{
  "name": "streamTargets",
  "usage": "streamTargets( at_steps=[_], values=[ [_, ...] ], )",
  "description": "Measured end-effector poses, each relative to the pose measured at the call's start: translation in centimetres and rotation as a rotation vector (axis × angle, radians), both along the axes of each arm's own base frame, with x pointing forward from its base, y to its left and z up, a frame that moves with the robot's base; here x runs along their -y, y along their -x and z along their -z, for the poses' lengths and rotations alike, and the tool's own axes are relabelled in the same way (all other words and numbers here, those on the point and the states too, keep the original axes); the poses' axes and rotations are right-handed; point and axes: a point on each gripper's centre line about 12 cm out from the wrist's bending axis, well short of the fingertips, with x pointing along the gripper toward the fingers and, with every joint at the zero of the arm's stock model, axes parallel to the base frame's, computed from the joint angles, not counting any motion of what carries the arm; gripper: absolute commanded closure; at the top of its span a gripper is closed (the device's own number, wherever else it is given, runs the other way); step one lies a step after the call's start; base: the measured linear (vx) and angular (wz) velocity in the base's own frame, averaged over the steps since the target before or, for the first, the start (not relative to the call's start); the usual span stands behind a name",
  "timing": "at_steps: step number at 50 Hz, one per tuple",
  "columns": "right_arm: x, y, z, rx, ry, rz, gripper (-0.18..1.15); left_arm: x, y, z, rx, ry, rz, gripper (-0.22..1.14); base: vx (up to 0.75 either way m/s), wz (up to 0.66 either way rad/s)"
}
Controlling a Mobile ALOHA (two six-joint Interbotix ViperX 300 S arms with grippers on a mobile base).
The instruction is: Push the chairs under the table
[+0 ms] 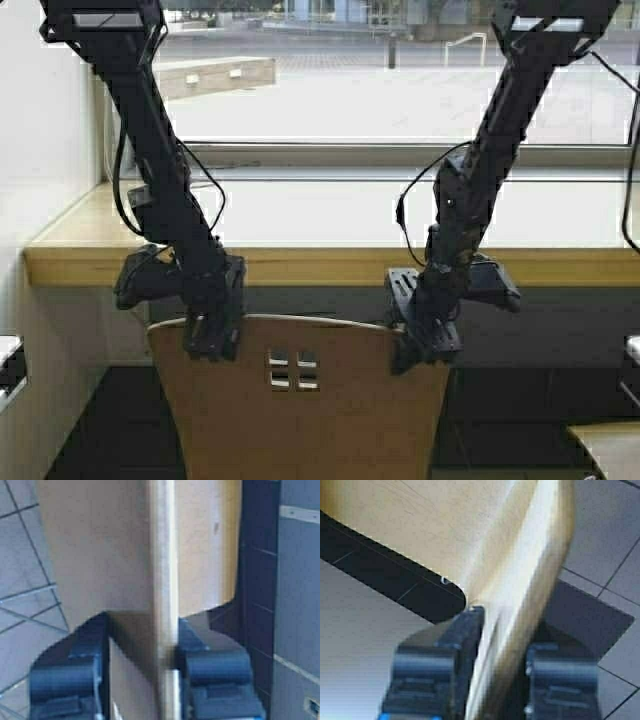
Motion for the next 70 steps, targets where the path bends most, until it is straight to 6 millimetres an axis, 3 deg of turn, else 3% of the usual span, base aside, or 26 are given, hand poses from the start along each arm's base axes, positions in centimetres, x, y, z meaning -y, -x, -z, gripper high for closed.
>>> streamTargets(
  at_steps=[4, 13, 58, 70],
  values=[
    [0.0, -0.1, 0.2, -0.002, -0.003, -0.001, 0.93, 0.0, 0.2, 0.3, -0.008, 0.0, -0.002, 0.92, 0.09, -0.02],
    [-0.4, -0.2, 0.2, -0.007, -0.025, -0.012, 0.92, -0.5, 0.6, 0.6, -0.025, 0.002, -0.03, 0.87, 0.08, -0.05],
    [-0.3, 0.1, 1.0, -0.027, -0.032, -0.057, 0.92, -1.8, 2.3, 0.7, -0.071, 0.003, -0.082, 0.87, 0.19, -0.01],
    [-0.6, -0.2, 1.1, -0.02, -0.031, -0.076, 0.92, -2.3, 2.5, 1.5, -0.087, -0.004, -0.089, 0.87, 0.22, -0.02]
  ],
)
